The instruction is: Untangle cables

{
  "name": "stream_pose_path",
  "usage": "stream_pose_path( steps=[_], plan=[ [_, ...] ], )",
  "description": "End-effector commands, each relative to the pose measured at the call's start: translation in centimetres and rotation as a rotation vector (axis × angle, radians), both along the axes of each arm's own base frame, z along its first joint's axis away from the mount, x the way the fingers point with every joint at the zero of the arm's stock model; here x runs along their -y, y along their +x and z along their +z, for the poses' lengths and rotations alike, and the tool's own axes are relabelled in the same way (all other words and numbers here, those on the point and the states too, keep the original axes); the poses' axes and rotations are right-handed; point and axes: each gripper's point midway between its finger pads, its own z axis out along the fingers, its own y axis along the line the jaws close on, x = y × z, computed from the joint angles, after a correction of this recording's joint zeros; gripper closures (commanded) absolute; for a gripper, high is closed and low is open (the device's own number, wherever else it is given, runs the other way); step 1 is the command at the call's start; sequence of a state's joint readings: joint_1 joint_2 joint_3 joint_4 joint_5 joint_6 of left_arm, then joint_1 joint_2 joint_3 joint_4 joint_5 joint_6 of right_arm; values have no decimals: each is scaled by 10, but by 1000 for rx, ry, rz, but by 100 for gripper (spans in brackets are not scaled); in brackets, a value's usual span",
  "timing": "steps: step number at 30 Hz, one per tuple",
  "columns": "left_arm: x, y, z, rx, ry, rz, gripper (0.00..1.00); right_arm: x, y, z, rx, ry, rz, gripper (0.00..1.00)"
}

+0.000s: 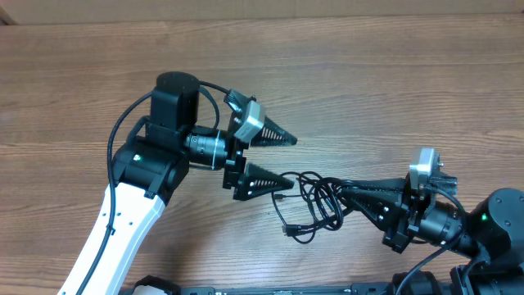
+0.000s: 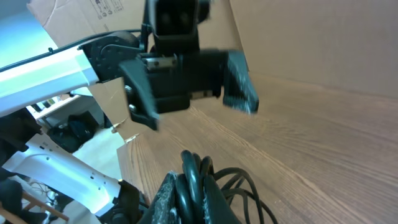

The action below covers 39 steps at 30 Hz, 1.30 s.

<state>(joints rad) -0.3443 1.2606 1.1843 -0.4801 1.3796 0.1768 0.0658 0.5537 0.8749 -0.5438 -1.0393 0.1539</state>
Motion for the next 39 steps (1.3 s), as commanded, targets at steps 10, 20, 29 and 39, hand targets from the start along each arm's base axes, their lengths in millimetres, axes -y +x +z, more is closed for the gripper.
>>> stream_pose_path(
  steps=[10,20,29,39],
  plan=[
    [38,-23,14,158,-23,-69,0,-5,-14,6,-7,23,75,96],
    [59,-23,3,59,26,-52,0,-5,-15,4,-24,24,83,96],
    [67,-18,-8,33,37,-76,85,-5,-15,3,-31,24,82,96],
    [47,52,-21,-118,131,281,96,20,18,-40,-220,-58,-205,30]
  ],
)
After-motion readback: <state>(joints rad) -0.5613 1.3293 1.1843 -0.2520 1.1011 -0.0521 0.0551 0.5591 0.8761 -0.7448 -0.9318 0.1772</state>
